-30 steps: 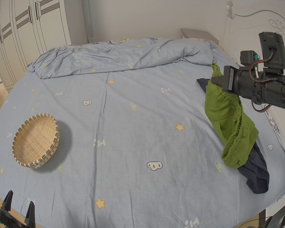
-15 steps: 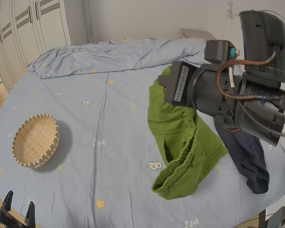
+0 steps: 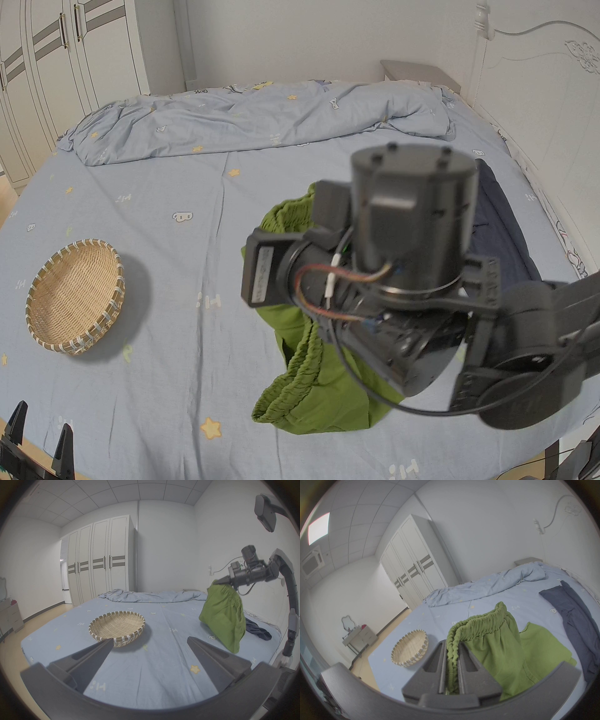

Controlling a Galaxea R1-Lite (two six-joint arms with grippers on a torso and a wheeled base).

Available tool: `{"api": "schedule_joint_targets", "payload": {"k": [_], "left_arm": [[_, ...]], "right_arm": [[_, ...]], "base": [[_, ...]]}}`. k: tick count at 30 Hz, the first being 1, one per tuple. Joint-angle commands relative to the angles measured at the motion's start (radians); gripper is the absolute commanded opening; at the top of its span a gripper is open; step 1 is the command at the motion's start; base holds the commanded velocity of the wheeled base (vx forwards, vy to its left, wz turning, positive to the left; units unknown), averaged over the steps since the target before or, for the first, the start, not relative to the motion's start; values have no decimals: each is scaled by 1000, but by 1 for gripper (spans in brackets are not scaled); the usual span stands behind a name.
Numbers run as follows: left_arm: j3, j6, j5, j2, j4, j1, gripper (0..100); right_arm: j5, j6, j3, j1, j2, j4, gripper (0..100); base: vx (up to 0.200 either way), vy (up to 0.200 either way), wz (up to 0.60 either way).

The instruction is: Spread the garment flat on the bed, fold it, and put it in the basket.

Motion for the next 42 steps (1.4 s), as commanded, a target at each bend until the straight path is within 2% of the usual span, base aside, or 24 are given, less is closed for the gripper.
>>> {"api": "schedule_joint_targets", "payload": {"k": [1,2,6,16,19,21,23,24,25,30,35,40,42], "left_arm": [[18,0,0,-16,-1,0,100],[18,0,0,-16,-1,0,100],[18,0,0,-16,-1,0,100],[18,0,0,-16,-1,0,100],[18,0,0,-16,-1,0,100],[18,0,0,-16,-1,0,100],[18,0,0,-16,-1,0,100],[18,0,0,-16,-1,0,100],[18,1,0,-16,-1,0,100],[18,18,-4,-16,1,0,100],[18,20,-6,-16,1,0,100],[18,29,-4,-16,-16,0,100],[-51,6,-9,-10,-56,0,100]], "right_arm": [[33,-17,0,-14,131,-17,0],[44,-20,-2,-14,139,-14,100],[77,-41,11,-8,154,-12,100],[79,-69,6,-22,183,64,100],[79,-57,27,-72,160,66,100],[82,-52,67,-138,94,66,100],[85,-52,77,-153,82,66,100],[102,-46,136,-241,22,66,100],[116,-43,172,-284,-10,66,100],[229,-12,356,-436,-142,63,100],[309,-7,529,-508,-268,63,100],[358,11,604,-566,-320,61,100],[375,6,609,-581,-327,61,100]], "base": [[0,0,0],[0,0,0],[0,0,0],[0,0,0],[0,0,0],[0,0,0],[0,0,0],[0,0,0],[0,0,0],[0,0,0],[0,0,0],[0,0,0],[0,0,0]]}}
